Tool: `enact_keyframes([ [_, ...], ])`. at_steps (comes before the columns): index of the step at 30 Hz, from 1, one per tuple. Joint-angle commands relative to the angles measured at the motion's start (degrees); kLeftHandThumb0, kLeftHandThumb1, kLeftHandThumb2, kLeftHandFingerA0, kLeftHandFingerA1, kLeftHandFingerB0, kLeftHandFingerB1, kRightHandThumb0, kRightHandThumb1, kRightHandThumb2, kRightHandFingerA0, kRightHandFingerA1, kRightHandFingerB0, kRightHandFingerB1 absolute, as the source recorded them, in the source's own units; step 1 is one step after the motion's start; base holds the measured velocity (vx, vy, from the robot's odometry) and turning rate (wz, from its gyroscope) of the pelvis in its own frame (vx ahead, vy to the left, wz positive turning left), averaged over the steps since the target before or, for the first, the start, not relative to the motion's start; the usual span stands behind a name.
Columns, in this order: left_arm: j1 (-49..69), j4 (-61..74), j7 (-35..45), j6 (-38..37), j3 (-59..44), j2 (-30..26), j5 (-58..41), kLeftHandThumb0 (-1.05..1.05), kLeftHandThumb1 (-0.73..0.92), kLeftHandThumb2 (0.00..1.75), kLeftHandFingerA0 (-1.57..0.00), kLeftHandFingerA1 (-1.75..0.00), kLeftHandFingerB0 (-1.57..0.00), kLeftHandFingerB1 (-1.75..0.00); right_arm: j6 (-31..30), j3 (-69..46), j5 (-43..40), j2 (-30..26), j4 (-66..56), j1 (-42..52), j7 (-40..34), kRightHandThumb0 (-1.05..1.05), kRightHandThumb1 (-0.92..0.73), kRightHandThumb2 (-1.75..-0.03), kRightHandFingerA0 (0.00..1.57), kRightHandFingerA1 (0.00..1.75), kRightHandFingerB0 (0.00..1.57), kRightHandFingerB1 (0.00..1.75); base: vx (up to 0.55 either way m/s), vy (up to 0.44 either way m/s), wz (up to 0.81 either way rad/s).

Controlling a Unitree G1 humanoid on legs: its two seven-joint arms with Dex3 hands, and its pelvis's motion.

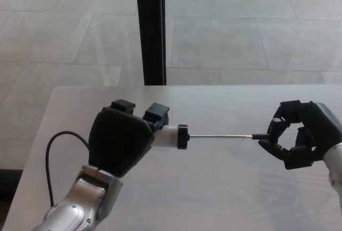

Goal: The robot uses its left hand to lift the air pump kept on the middle of the desk and use the right hand to pull out the handle

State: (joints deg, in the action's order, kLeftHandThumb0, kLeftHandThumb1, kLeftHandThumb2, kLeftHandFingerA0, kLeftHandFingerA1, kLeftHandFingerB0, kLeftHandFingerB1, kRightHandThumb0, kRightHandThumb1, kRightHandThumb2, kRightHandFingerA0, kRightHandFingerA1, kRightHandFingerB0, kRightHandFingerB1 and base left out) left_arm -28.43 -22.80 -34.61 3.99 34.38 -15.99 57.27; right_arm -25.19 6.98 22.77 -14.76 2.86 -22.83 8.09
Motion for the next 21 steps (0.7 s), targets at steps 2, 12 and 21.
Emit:
enact_keyframes([
  [2,1.7,-0.2,2.4,1.4,-0.6,-1.2,1.0,-0.26,0.54,0.59,-0.86,-1.69,-0.82,-1.17,1.8,-2.1,-1.0,-1.7,-0.4,0.3,-0.8,-0.27,-0.50,-0.94,0.94,1.75,0.80,1.63,0.00,0.000,0.00],
  [12,2.1,0.2,3.5,0.7,-1.4,-1.3,0.4,-0.38,0.47,0.93,-1.10,-1.29,-0.83,-1.04,2.1,-2.0,-1.1,-1.4,0.5,0.5,-1.2,-0.26,-0.52,-0.89,0.93,1.75,0.76,1.67,0.00,0.000,0.00],
  [21,2.4,0.3,4.3,1.4,-1.6,-1.0,0.8,-0.38,0.47,0.93,-1.09,-1.29,-0.82,-1.06,5.6,-4.3,-4.7,-0.1,1.8,0.5,-0.8,-0.23,-0.64,-0.73,0.89,1.39,0.68,0.72,0.00,0.000,0.00],
])
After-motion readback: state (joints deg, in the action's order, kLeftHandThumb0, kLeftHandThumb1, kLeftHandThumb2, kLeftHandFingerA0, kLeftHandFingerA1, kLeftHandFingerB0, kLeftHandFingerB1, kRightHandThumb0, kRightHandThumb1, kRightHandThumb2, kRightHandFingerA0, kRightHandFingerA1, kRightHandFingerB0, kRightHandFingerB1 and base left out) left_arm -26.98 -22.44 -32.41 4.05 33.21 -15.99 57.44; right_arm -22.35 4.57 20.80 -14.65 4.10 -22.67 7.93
